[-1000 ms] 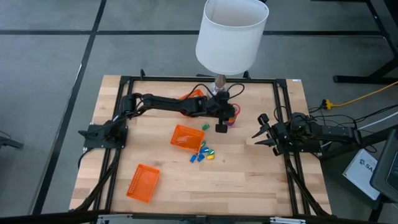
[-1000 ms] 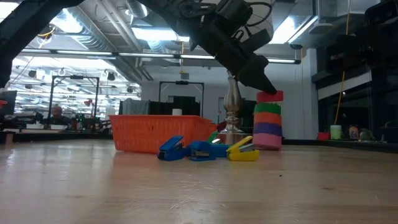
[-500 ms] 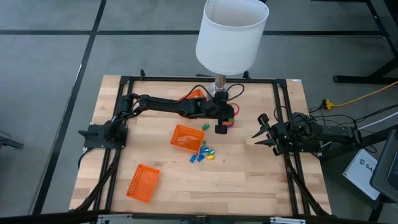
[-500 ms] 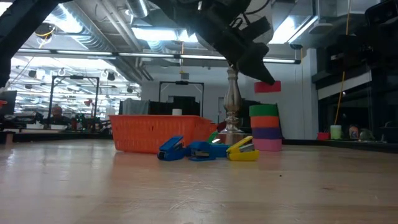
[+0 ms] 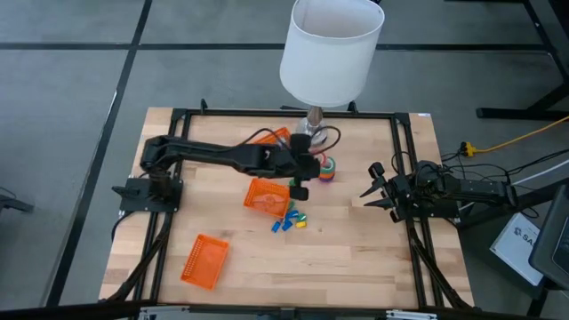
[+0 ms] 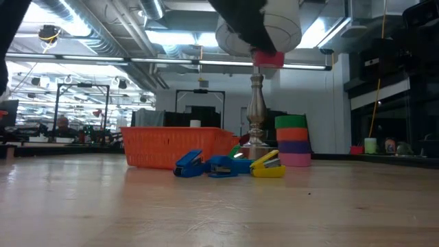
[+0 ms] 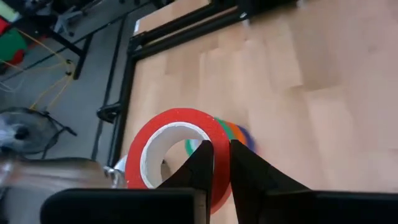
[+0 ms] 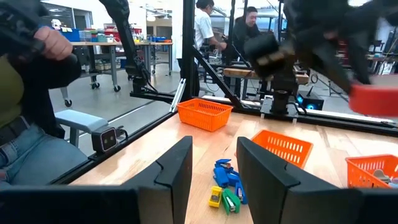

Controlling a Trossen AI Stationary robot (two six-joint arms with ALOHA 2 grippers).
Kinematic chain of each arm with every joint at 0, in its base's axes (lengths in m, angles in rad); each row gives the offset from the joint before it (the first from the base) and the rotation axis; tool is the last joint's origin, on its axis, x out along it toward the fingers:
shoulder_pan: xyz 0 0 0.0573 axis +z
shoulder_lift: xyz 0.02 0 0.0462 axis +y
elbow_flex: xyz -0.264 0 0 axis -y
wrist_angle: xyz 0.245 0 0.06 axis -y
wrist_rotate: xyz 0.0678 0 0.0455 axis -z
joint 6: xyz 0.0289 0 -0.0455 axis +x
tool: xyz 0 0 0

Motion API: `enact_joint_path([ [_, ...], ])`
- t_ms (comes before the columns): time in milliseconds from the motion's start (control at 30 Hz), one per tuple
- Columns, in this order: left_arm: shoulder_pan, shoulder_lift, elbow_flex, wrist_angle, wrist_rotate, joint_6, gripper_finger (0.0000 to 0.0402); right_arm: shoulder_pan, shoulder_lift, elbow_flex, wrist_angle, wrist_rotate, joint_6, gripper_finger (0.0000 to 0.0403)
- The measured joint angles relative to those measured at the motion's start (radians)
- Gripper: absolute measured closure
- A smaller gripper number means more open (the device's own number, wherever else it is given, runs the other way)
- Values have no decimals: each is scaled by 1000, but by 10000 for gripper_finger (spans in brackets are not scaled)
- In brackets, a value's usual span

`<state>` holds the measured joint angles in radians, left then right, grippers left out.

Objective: Pick and place Stapler, Stapler remover, tape
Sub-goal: Put the red tape into the middle orange bin

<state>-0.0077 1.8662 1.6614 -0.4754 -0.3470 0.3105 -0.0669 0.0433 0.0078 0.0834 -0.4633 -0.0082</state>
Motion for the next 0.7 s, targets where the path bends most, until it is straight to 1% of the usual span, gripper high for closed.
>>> enact_joint_path([
  [167,-33,-91,-107,-12,-22,-106,373,0,0,0,0,0,0,274],
  [367,-73,-166,-248,-17,-137,-268,372,0,0,0,0,0,0,274],
  [533,-109,-191,-321,-19,-188,-386,372,0,0,0,0,0,0,274],
  [700,-146,-190,-357,-26,-240,-515,371,0,0,0,0,0,0,274],
])
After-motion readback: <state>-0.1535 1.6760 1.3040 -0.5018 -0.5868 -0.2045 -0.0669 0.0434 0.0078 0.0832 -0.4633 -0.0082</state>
